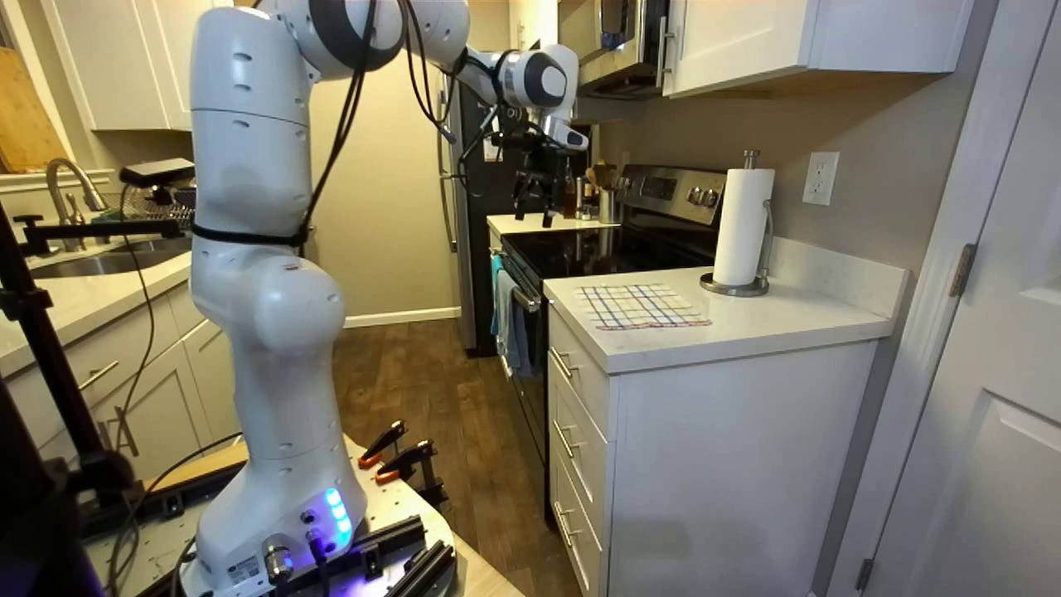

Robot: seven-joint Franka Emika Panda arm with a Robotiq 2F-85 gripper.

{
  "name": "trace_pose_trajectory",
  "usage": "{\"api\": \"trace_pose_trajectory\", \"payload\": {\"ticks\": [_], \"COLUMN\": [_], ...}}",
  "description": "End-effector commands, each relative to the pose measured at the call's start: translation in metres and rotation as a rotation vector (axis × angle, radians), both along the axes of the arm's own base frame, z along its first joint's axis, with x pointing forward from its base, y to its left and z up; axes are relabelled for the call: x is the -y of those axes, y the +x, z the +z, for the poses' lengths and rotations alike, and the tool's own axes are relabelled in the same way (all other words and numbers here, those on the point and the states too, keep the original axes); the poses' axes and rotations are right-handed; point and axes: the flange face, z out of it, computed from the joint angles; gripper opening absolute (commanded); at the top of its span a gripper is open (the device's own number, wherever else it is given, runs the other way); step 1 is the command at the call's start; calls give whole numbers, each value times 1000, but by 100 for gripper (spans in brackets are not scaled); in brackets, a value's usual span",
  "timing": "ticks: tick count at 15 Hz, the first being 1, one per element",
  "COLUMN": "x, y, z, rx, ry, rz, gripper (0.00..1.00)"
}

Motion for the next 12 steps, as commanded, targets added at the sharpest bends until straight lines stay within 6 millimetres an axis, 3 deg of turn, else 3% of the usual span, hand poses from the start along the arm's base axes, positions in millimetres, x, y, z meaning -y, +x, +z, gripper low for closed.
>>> {"api": "trace_pose_trajectory", "payload": {"ticks": [1, 6, 12], "x": [-1, 12, 25], "y": [9, 8, 12], "z": [-37, -75, -90], "rx": [0, -33, -43], "ry": [-19, -113, -246], "rz": [23, 139, 322], "gripper": [100, 100, 100]}}
